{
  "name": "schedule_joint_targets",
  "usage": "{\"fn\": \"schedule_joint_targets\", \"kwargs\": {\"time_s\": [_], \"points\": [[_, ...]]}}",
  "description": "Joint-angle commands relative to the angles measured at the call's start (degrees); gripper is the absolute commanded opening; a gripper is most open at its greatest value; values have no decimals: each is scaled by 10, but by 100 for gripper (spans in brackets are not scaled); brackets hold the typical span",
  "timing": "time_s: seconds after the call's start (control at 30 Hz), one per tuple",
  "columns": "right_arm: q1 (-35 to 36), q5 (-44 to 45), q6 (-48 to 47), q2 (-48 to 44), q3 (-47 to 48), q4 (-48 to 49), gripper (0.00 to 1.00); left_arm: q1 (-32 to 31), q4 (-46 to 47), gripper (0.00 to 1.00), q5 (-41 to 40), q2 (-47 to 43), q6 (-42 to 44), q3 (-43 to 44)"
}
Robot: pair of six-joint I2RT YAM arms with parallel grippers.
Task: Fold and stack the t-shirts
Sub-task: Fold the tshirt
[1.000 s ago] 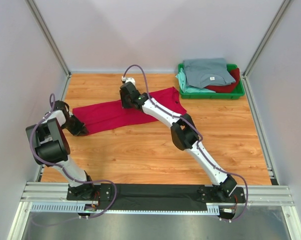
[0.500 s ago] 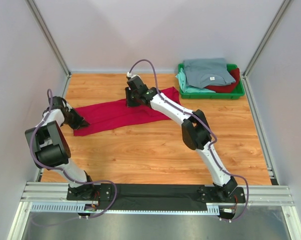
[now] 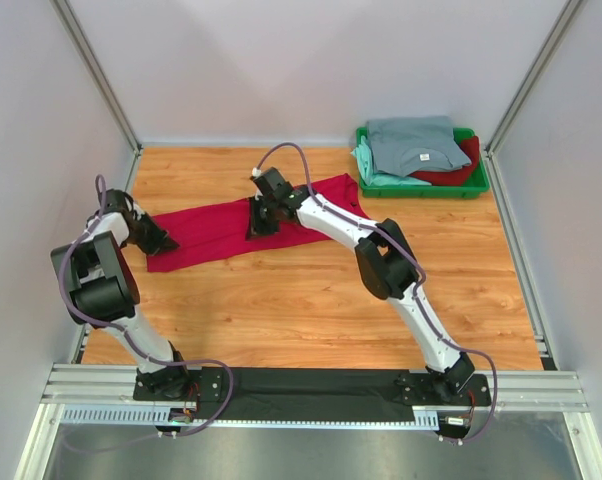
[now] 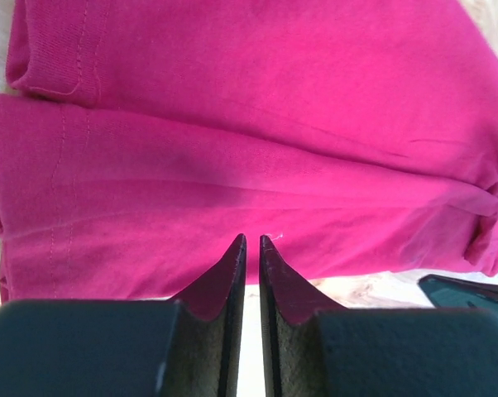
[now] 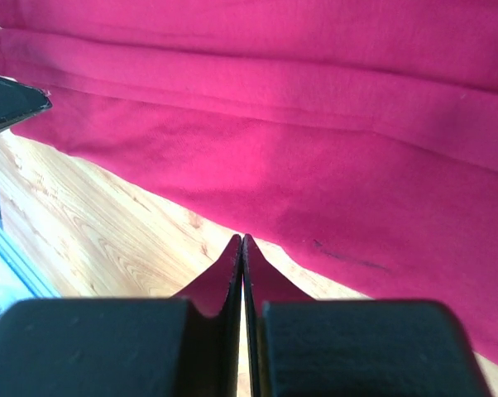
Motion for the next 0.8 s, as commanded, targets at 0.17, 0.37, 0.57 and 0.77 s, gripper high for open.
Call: {"fn": "schedule_joint_targets", "kwargs": {"time_s": [0.17,0.37,0.57,0.77], "points": [[-7,-41,55,43,-4,-19,0,-4,9,16,-5,38,1,22],[-15,-48,73,52,-18,-25,0,-5,12,15,-12,54,-4,29],[-14,-54,69,60,-20,-44,0,-5,15,15,-13,79,-17,58],[-13,-56,64,57,-33,-53,0,-6,5,15,-17,118,-28,115]]}}
